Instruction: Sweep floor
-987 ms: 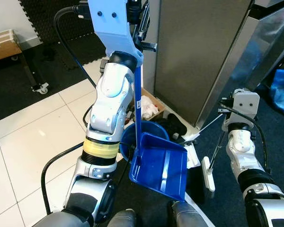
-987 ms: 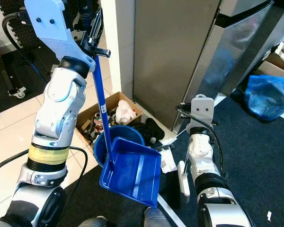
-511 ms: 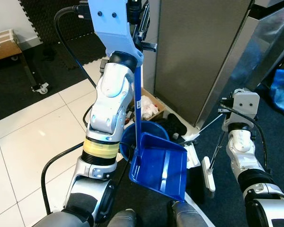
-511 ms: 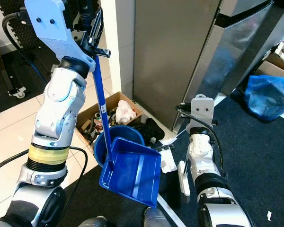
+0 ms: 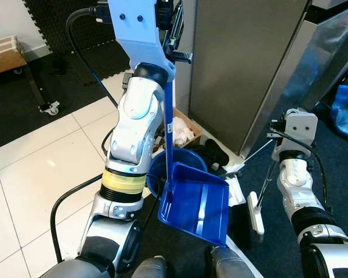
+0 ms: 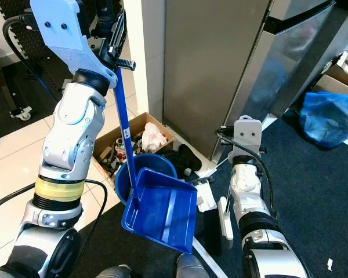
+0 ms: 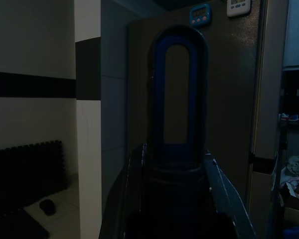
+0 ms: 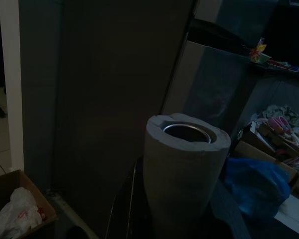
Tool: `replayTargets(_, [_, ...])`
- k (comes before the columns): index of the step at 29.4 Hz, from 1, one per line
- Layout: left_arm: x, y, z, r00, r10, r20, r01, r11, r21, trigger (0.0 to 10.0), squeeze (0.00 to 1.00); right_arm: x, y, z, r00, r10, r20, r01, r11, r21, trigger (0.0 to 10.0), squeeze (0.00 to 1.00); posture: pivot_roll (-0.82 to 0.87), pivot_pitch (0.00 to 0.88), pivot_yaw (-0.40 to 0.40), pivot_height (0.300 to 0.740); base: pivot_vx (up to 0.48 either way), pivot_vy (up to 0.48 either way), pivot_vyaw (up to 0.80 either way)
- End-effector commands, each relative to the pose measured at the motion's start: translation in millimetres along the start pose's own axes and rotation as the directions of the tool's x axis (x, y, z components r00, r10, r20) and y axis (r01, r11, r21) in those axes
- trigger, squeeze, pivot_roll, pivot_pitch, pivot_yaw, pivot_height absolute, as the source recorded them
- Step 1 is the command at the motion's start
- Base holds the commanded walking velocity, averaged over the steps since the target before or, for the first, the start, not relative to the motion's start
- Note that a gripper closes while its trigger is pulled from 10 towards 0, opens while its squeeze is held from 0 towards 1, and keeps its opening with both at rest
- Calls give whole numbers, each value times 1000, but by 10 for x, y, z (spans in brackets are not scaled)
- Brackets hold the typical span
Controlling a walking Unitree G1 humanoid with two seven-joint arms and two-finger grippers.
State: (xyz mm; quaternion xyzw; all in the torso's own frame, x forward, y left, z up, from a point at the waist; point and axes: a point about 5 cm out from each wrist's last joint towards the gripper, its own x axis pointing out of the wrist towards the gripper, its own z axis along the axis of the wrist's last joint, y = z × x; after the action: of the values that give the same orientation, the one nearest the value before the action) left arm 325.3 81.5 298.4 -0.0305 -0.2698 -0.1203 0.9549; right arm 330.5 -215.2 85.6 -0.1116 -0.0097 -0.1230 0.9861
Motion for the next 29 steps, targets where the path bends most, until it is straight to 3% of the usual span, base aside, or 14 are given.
replayTargets(1, [-9,-28,36,1000,-10,14,10,1000,-5,10000,0,22,-22,55,1000,-2,29,2,1000,-5,10000,0,0,31,-5,740,0,0,0])
replayTargets(29, [-9,-19,26,1000,-7,9,7,1000,3,10000,0,7,-11,38,1000,-1,24,2,1000,-4,10000,0,1,37,-4,740,0,0,0])
